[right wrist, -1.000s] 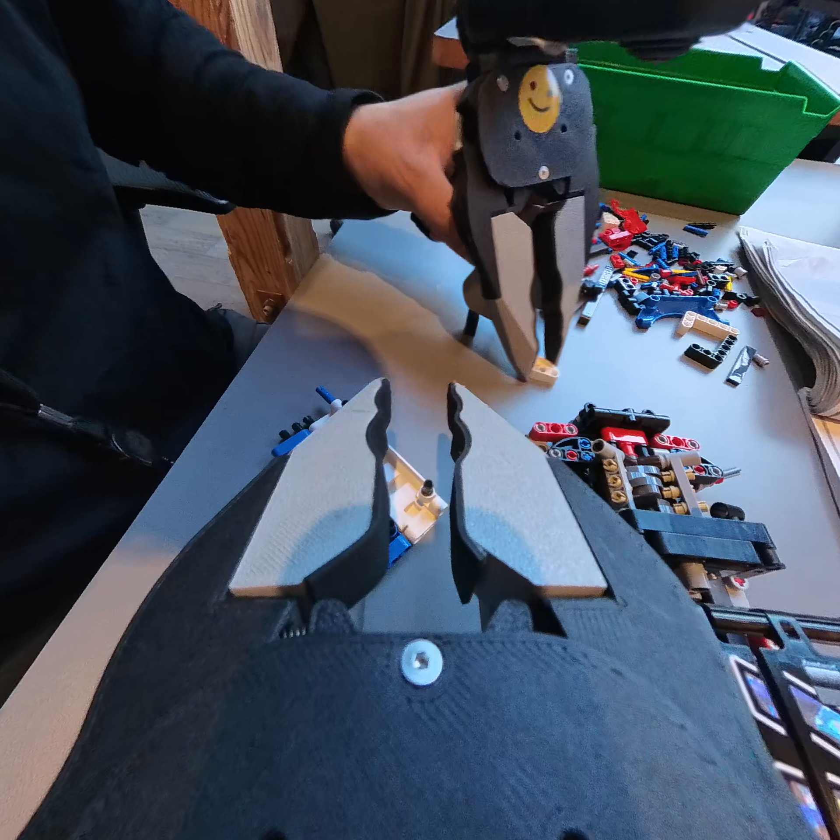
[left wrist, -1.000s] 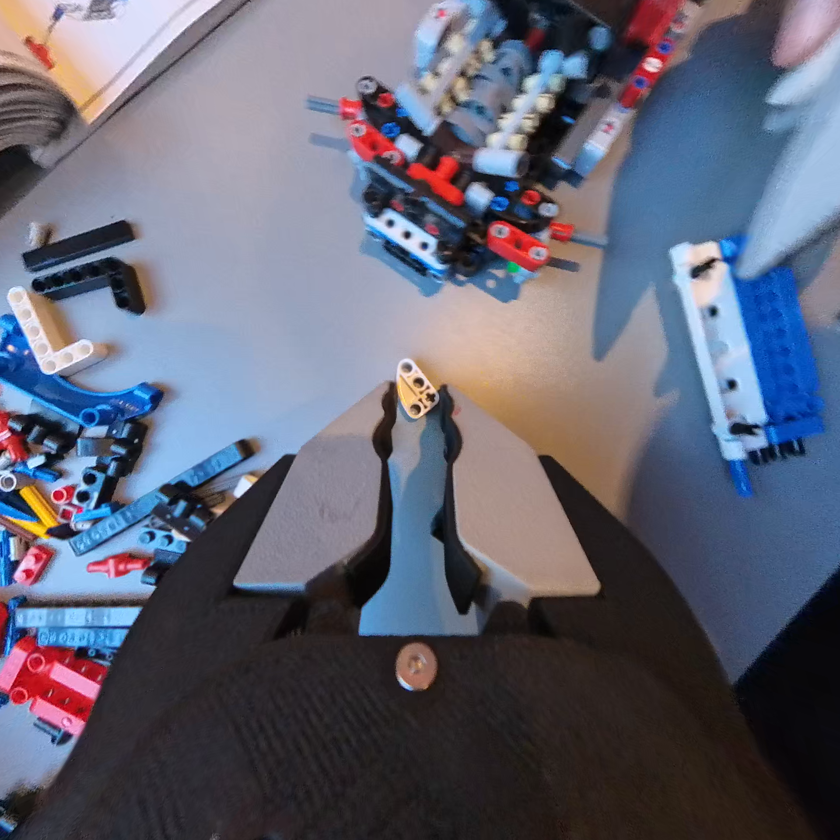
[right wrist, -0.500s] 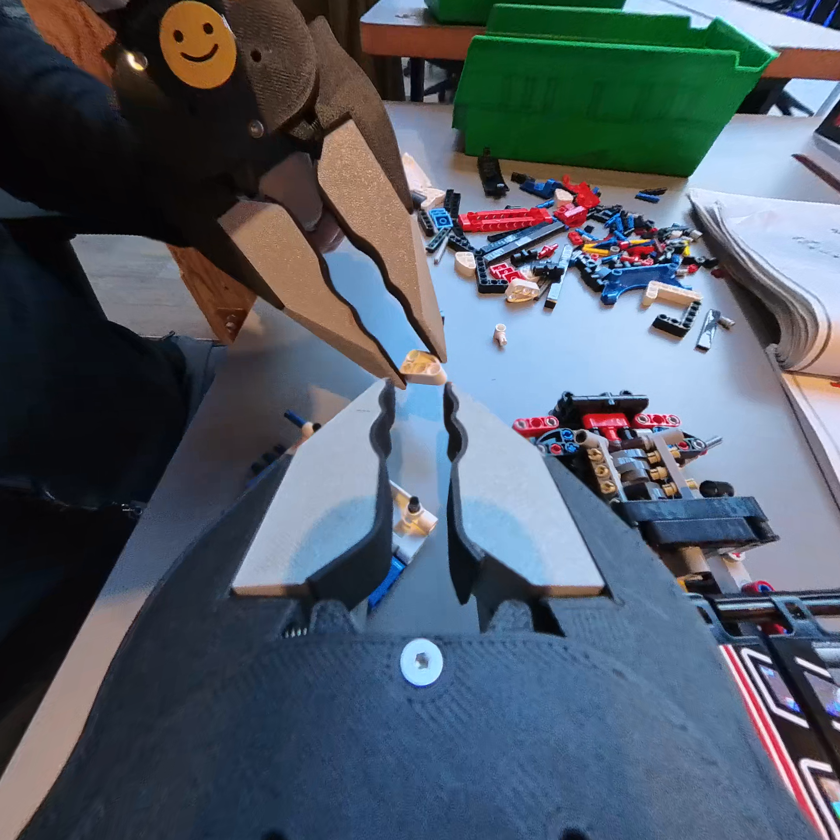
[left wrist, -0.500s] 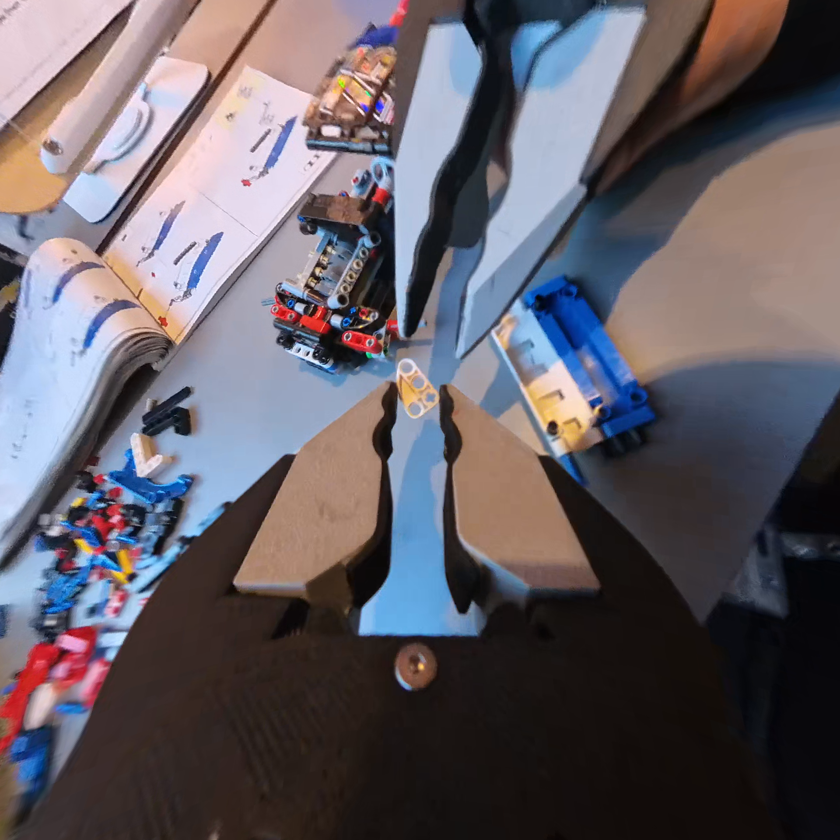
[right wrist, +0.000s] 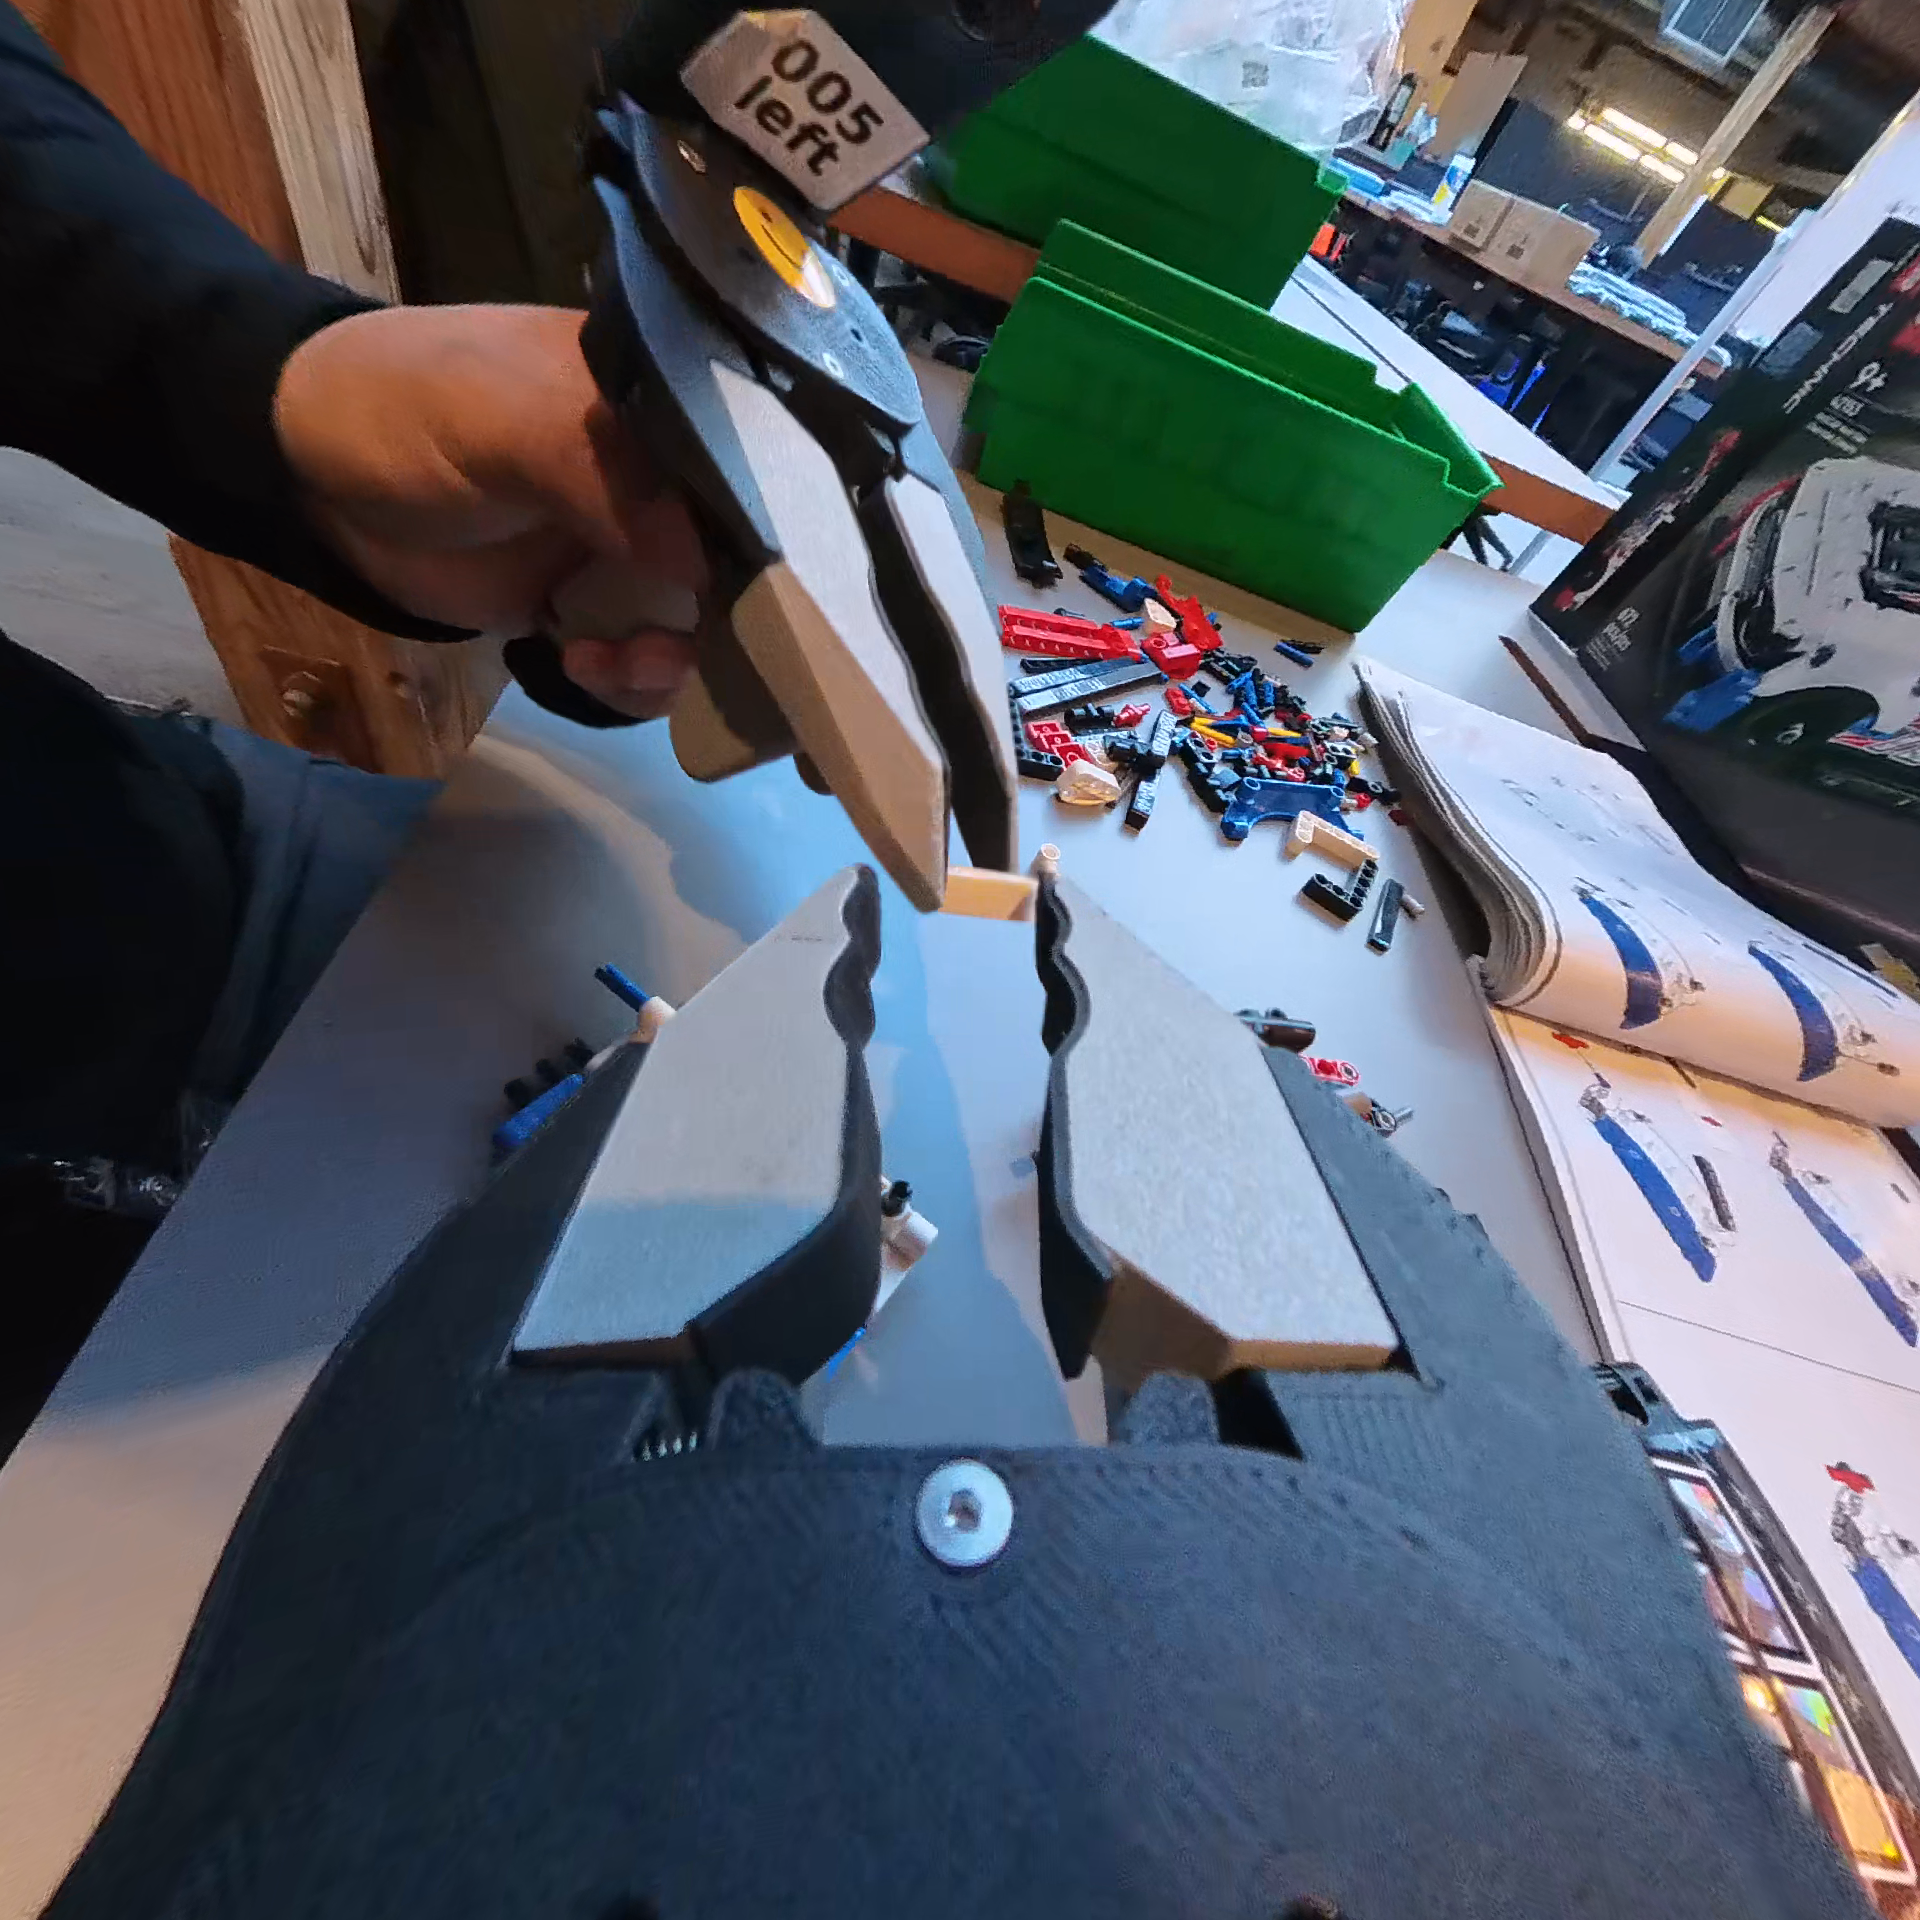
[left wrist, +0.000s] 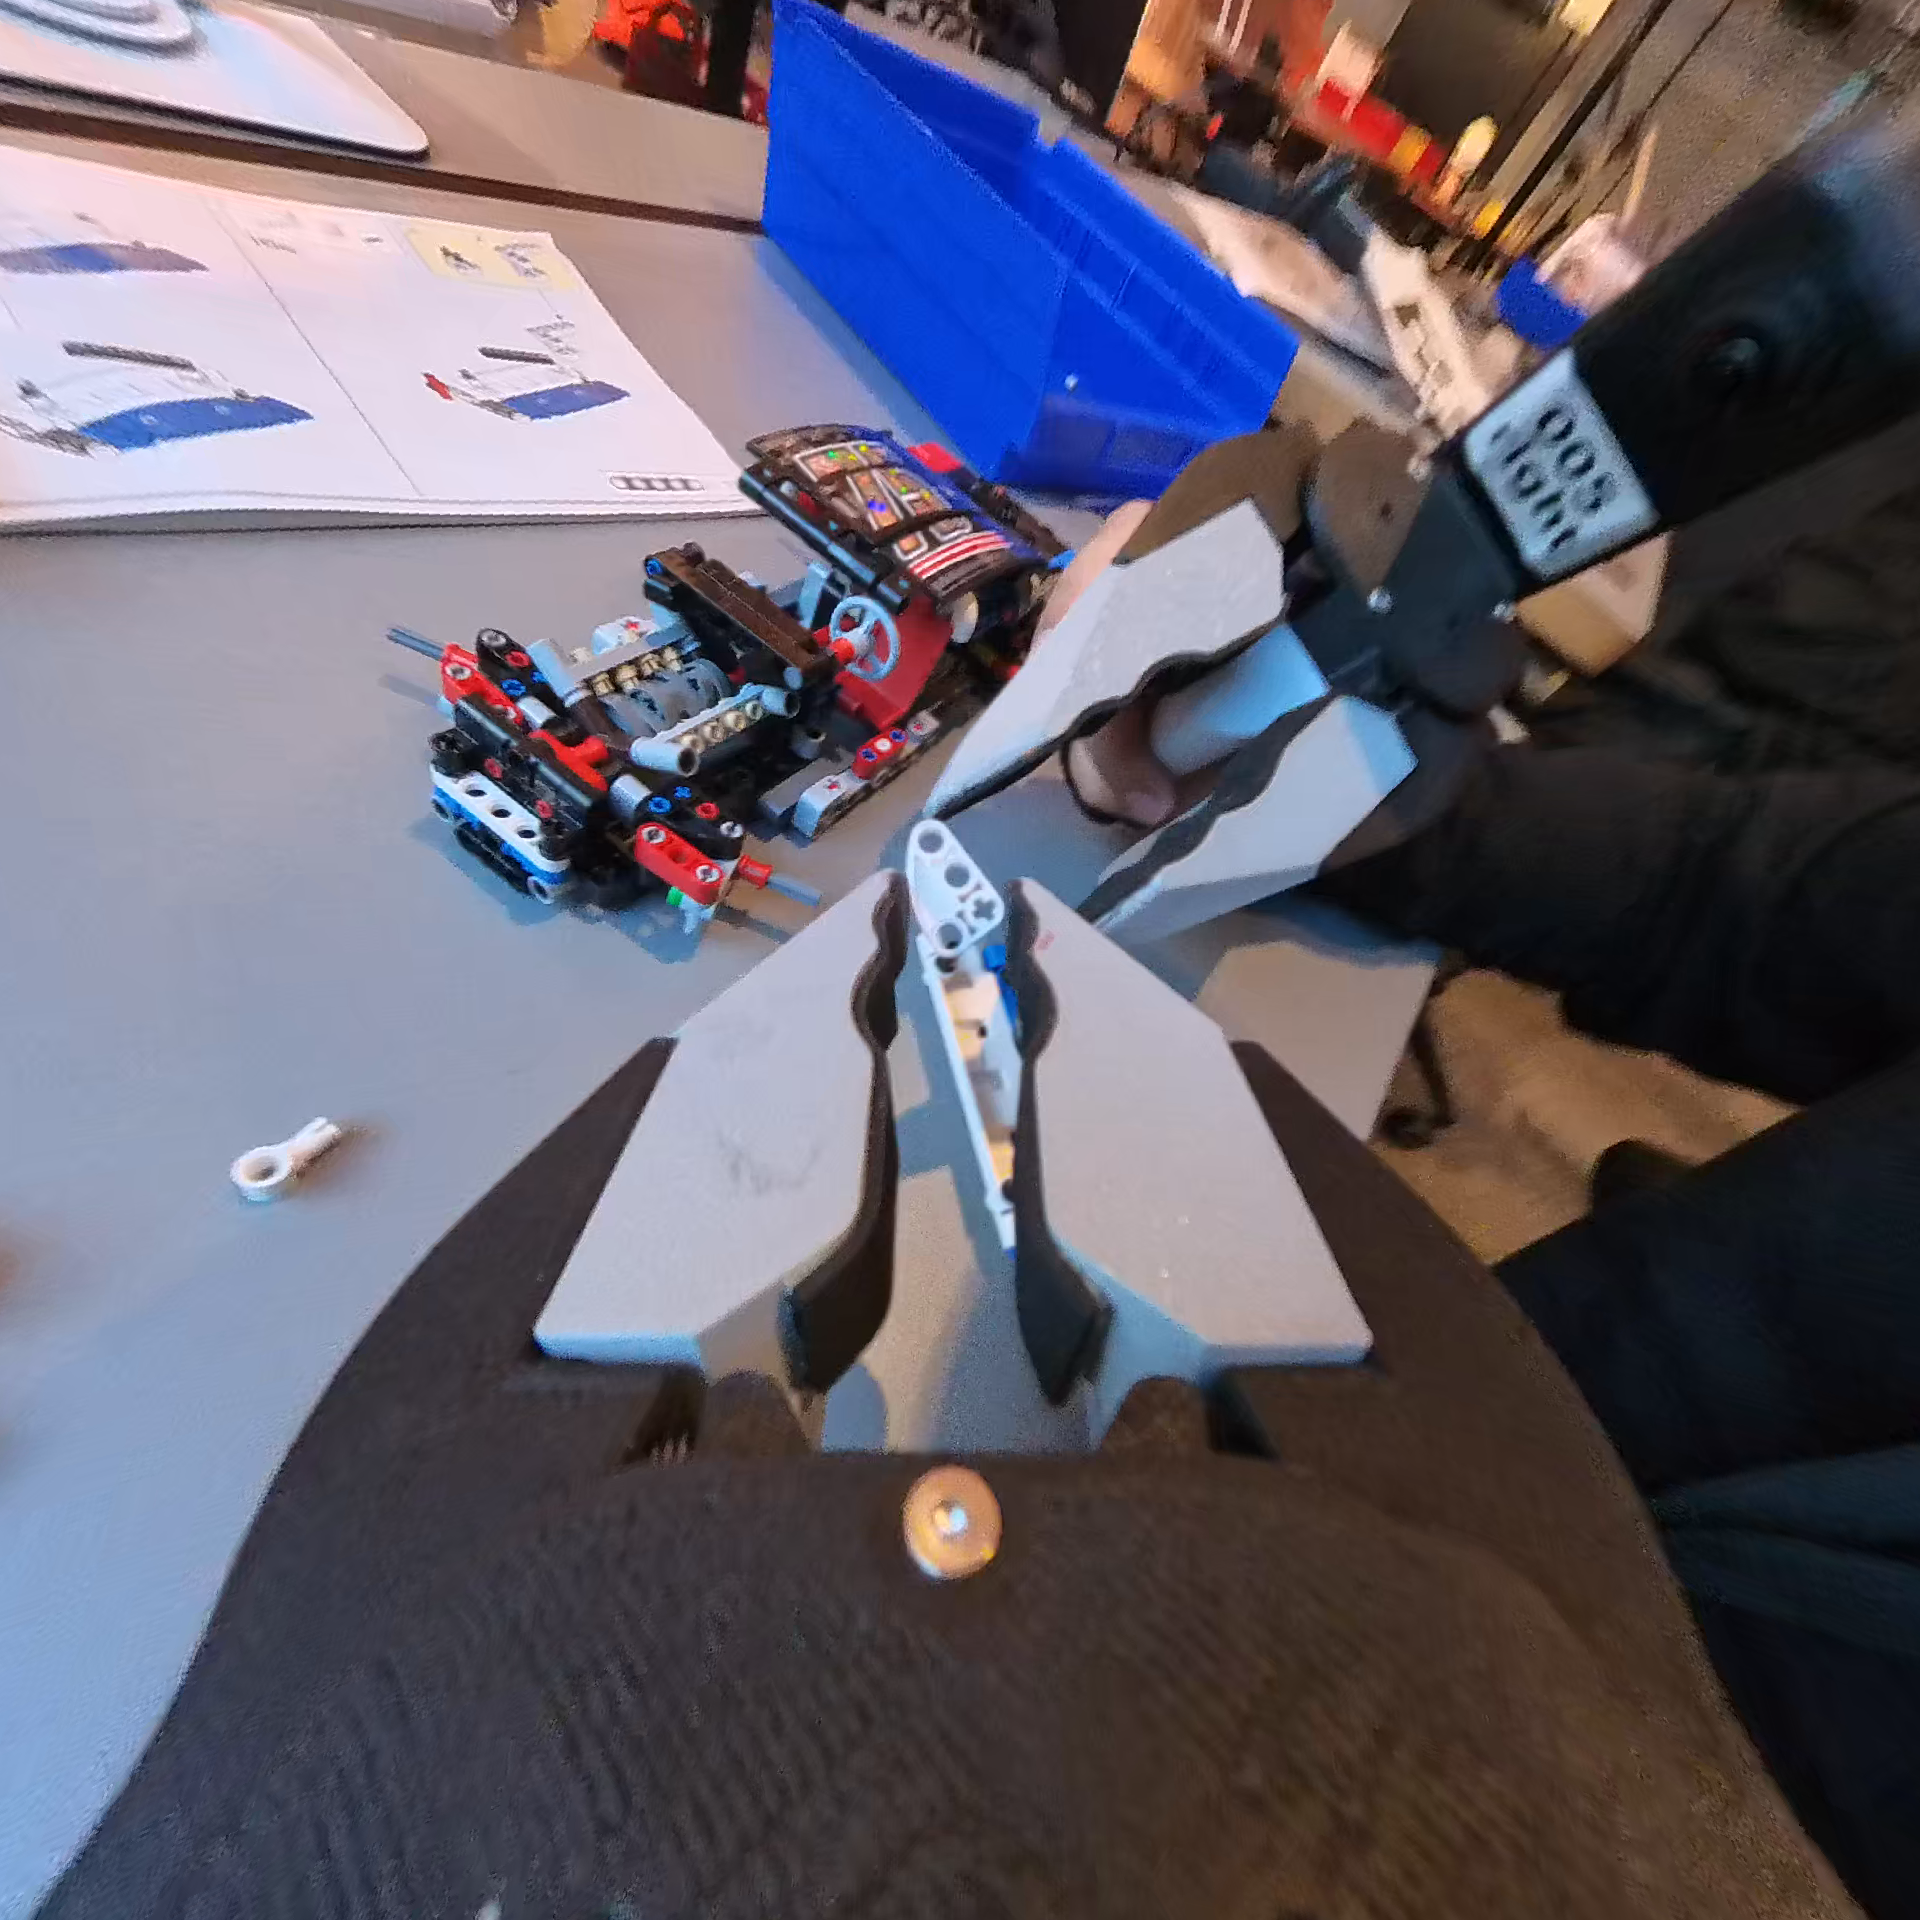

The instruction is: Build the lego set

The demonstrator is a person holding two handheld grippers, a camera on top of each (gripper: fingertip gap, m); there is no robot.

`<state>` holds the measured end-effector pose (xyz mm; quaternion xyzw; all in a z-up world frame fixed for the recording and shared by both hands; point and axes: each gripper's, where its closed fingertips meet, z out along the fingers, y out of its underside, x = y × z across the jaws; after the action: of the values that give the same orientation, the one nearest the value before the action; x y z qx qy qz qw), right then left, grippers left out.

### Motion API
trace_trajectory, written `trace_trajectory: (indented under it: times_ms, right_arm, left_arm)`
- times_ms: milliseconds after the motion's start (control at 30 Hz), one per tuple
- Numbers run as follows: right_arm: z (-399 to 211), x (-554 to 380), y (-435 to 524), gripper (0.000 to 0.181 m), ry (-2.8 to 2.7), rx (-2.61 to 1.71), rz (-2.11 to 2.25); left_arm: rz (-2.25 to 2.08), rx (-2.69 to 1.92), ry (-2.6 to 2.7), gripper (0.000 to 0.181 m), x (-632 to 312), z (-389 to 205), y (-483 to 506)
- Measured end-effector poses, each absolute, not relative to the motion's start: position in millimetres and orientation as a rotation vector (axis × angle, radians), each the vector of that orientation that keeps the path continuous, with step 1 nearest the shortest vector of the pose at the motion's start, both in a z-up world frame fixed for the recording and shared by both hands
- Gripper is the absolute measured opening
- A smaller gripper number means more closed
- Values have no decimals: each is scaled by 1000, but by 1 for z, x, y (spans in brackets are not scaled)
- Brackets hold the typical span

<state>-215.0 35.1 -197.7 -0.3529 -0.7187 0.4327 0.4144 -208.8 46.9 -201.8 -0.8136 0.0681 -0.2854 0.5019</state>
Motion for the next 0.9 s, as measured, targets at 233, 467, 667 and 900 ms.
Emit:
trace_trajectory:
  times_ms: [233, 467, 667, 900]
  right_arm:
    - [-197, -226, 47, 28, -1693, -1098, 1196]
    - [-189, -231, 57, 26, -1563, -1180, 1210]
    - [-185, -230, 62, 17, -1492, -1230, 1295]
    - [-183, -228, 64, 16, -1486, -1202, 1234]
  left_arm:
    - [-1000, -1737, -62, 15, -207, -178, 55]
    - [-1217, -1533, -268, 15, -209, -165, 68]
    - [-1273, -1443, -295, 15, -201, -159, 75]
    - [-1195, -1478, -232, 15, -199, -157, 75]
